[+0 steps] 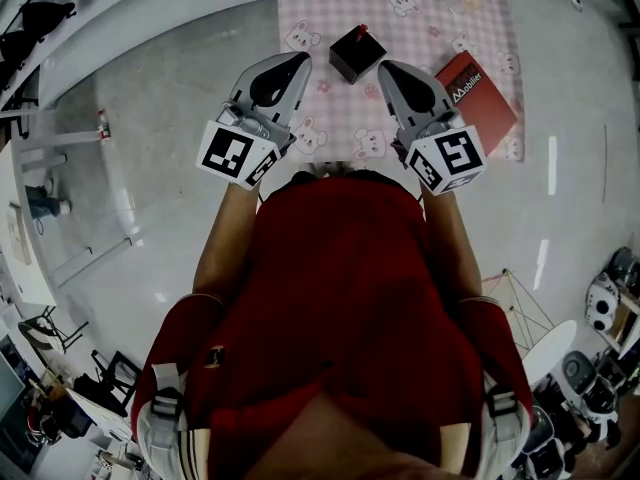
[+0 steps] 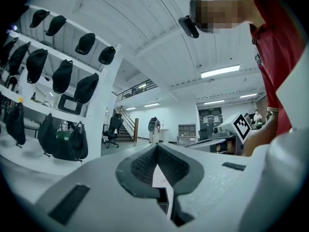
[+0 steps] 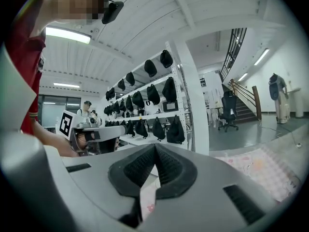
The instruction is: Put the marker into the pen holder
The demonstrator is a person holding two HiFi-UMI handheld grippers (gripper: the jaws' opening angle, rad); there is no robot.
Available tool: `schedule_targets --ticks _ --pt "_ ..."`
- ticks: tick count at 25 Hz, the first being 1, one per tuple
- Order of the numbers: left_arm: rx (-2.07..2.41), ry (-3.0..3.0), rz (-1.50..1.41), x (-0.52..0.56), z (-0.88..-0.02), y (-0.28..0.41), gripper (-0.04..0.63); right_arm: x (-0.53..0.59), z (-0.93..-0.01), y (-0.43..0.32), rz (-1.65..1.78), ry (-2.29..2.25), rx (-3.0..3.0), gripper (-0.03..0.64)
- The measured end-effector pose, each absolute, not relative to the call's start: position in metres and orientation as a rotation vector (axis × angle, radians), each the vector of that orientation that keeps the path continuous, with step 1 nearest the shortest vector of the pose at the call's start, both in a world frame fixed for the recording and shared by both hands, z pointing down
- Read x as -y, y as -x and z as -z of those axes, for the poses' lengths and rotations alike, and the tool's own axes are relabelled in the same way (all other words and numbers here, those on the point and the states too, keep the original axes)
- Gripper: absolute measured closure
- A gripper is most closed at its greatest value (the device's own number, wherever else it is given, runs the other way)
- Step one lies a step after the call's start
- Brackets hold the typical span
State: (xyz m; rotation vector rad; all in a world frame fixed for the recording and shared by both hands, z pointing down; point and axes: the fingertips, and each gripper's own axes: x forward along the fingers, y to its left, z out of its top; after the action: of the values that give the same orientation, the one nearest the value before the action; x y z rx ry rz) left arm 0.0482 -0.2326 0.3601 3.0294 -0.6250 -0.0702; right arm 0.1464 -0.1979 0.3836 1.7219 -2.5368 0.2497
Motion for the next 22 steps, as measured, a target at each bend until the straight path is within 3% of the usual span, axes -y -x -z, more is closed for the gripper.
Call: schedule_targets --ticks 22 --pt "0.398 -3.026 0.071 0.221 -0.375 -0.072 0.589 0.150 -0.383 -0.162 -0.248 -1.913 2.397 0.618"
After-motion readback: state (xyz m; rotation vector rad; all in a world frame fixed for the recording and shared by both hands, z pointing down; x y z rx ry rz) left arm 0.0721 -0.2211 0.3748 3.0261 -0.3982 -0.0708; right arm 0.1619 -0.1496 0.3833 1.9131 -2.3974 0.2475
